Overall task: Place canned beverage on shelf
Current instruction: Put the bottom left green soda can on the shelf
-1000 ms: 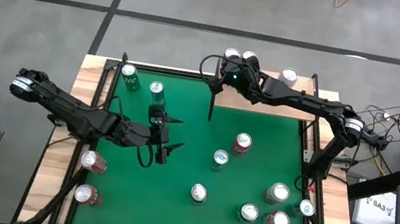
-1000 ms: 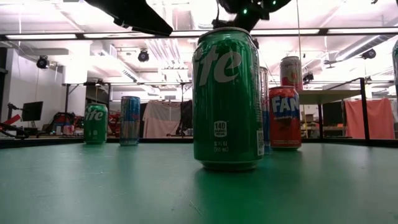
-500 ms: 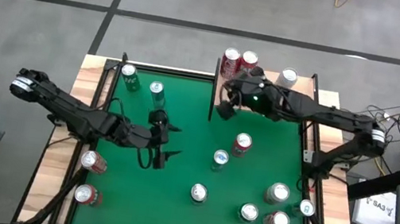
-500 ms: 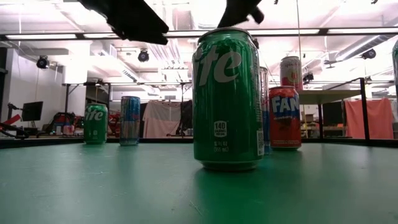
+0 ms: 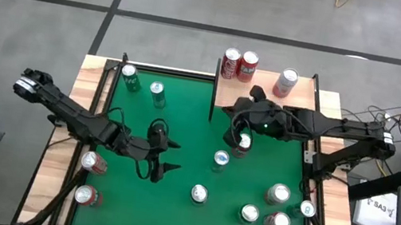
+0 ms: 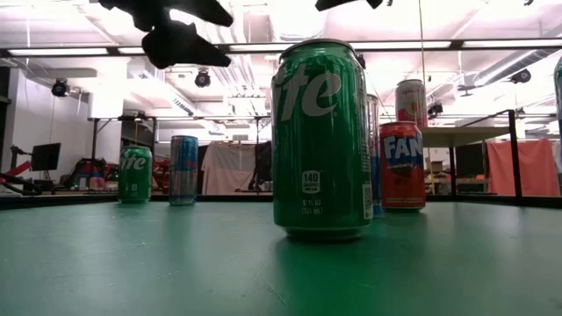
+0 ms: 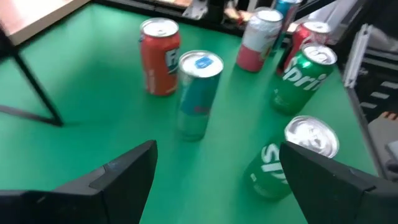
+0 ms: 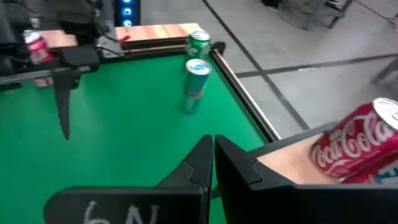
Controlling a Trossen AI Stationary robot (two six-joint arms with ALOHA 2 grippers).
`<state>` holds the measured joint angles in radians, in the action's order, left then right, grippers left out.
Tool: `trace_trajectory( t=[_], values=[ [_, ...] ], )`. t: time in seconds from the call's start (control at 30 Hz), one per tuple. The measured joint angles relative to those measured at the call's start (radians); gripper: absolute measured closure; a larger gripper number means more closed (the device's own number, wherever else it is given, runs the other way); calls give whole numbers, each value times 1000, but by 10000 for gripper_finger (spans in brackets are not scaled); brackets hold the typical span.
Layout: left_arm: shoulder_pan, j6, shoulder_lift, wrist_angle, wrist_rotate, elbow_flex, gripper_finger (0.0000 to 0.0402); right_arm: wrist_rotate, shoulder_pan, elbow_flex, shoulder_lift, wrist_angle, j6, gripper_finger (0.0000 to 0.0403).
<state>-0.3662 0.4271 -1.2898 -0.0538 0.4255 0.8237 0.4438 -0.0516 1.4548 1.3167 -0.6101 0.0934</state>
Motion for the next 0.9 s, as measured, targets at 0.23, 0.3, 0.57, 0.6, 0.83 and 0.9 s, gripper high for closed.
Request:
trace_trajectory(
  t=[0.23, 0.3, 0.57, 0.6, 0.83, 0.9],
  values=[
    [-24, -116, -78, 143, -1, 0, 80, 0, -30, -1, 4, -29, 6, 393],
    [-29, -146, -96, 178, 0, 0, 80, 0, -35, -1, 1, -36, 14, 393],
    [-35, -177, -190, 345, -63, 1, 80, 0, -49, -1, -12, -74, 35, 394],
    [-38, -178, -207, 366, -78, 1, 80, 0, -51, -1, -12, -76, 38, 394],
    [-46, -186, -323, 419, -88, 1, 80, -4, -72, -1, -9, -80, 47, 394],
    [-53, -184, -343, 427, -61, 1, 80, -3, -73, -1, -7, -87, 59, 394]
  ],
)
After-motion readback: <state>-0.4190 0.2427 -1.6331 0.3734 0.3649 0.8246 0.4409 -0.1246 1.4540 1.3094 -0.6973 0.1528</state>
